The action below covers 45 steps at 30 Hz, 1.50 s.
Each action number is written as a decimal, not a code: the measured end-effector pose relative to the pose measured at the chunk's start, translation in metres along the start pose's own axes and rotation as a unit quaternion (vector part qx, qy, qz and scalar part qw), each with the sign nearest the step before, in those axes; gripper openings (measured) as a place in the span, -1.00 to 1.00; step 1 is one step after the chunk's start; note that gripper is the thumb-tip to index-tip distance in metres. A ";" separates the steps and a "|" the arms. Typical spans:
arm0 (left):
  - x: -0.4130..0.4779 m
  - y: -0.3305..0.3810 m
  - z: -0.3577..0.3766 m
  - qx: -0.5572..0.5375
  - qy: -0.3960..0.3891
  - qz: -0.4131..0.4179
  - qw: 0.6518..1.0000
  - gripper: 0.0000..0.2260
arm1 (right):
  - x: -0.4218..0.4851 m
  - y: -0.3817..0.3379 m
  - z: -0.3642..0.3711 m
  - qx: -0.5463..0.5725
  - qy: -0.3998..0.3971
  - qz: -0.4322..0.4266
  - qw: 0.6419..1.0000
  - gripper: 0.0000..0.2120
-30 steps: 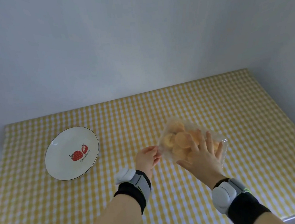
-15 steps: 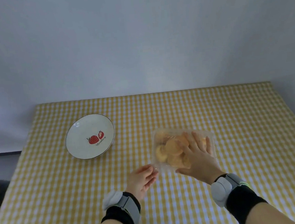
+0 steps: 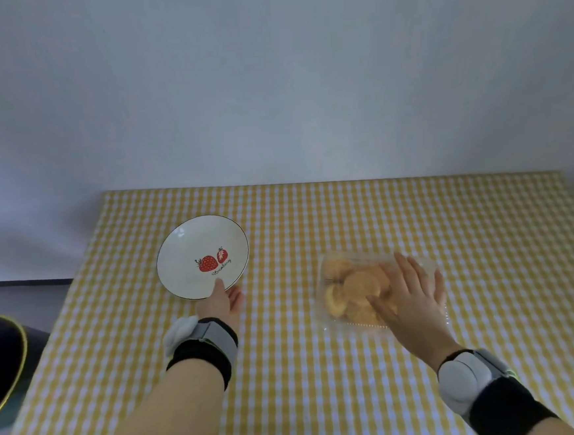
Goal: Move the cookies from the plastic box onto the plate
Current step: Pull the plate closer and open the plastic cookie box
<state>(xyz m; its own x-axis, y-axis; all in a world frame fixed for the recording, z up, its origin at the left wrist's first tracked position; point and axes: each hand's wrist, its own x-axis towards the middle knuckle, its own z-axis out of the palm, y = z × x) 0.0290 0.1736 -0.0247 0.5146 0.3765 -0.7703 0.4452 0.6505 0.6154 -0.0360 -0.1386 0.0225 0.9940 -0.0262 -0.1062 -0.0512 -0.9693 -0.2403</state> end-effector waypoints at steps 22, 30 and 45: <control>-0.113 -0.109 -0.071 0.078 0.008 -0.039 0.996 -0.76 | -0.032 0.004 0.005 0.016 -0.066 -0.043 0.997 -0.36; -0.140 -0.122 -0.016 0.109 -0.113 -0.141 0.977 -0.71 | -0.035 0.011 0.003 -0.009 -0.086 -0.063 0.994 -0.38; -0.152 -0.132 0.019 -0.022 -0.153 -0.123 0.980 -0.87 | -0.022 0.022 -0.023 0.052 -0.053 -0.071 0.995 -0.31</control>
<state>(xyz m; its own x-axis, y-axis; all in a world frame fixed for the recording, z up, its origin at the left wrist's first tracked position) -0.0942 0.0173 0.0143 0.5944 -0.0075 -0.8041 0.5552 0.7272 0.4037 -0.0570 -0.1648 0.0413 0.9765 0.1401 -0.1639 0.0733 -0.9306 -0.3586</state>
